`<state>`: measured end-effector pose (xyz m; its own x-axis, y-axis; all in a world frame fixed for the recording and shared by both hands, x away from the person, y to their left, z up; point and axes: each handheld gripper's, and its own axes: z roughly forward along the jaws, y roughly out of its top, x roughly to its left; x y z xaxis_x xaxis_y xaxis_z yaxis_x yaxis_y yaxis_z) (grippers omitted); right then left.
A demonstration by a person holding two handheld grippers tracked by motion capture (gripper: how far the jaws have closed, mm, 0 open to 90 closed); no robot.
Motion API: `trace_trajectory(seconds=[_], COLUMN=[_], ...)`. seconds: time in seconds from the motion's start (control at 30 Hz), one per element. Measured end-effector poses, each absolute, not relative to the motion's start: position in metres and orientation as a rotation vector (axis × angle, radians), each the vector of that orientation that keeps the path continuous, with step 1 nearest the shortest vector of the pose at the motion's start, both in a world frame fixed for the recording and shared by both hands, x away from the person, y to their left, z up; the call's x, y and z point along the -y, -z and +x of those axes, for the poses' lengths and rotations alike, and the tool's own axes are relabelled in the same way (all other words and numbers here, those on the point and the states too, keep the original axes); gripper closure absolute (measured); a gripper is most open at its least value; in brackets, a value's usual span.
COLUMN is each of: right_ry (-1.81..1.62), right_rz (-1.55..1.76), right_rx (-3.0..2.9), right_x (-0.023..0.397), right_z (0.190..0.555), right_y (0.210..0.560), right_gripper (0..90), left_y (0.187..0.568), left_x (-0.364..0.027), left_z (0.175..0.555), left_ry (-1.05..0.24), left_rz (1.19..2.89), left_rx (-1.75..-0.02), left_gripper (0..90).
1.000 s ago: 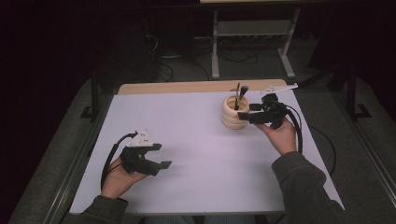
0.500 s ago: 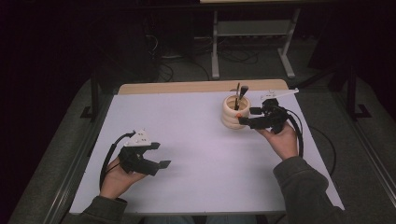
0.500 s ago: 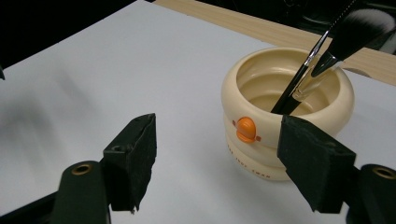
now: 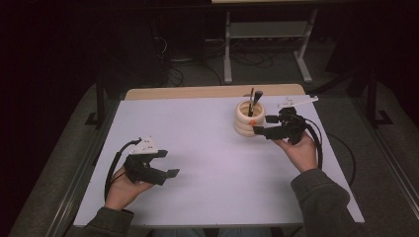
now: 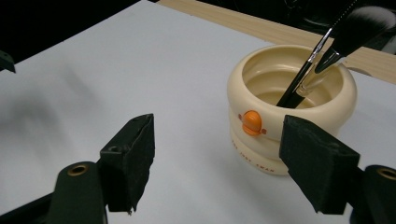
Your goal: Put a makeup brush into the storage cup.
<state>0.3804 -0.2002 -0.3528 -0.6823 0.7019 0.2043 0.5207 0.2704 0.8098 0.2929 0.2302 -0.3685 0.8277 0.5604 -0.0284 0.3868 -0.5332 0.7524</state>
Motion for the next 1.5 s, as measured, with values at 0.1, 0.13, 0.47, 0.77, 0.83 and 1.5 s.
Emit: trace_trajectory(seconds=[0.1, 0.13, 0.47, 0.77, 0.83, 1.5], right_ry=[-1.397, -1.397, -1.385, -1.382, -1.386, -1.366], right_rz=[1.124, 1.130, 1.115, 1.091, 1.083, 1.071], right_rx=[-2.339, -2.340, -2.340, -2.349, -2.343, -2.339], right_x=[0.200, 0.199, 0.203, 0.202, 0.202, 0.209], right_z=[0.377, 0.375, 0.363, 0.351, 0.349, 0.321], right_y=[0.351, 0.350, 0.358, 0.364, 0.364, 0.383], right_gripper=[25.5, 25.5, 24.9, 24.9, 24.9, 24.1], left_y=[0.369, 0.369, 0.371, 0.374, 0.375, 0.378], left_x=[-0.231, -0.233, -0.235, -0.240, -0.240, -0.243], left_z=[0.293, 0.293, 0.293, 0.292, 0.292, 0.290], left_ry=[-0.276, -0.280, -0.289, -0.325, -0.321, -0.333], left_rz=[2.189, 2.191, 2.171, 2.178, 2.166, 2.177], left_rx=[-0.699, -0.696, -0.720, -0.732, -0.744, -0.753], left_gripper=[20.9, 20.8, 20.4, 20.6, 20.6, 20.5])
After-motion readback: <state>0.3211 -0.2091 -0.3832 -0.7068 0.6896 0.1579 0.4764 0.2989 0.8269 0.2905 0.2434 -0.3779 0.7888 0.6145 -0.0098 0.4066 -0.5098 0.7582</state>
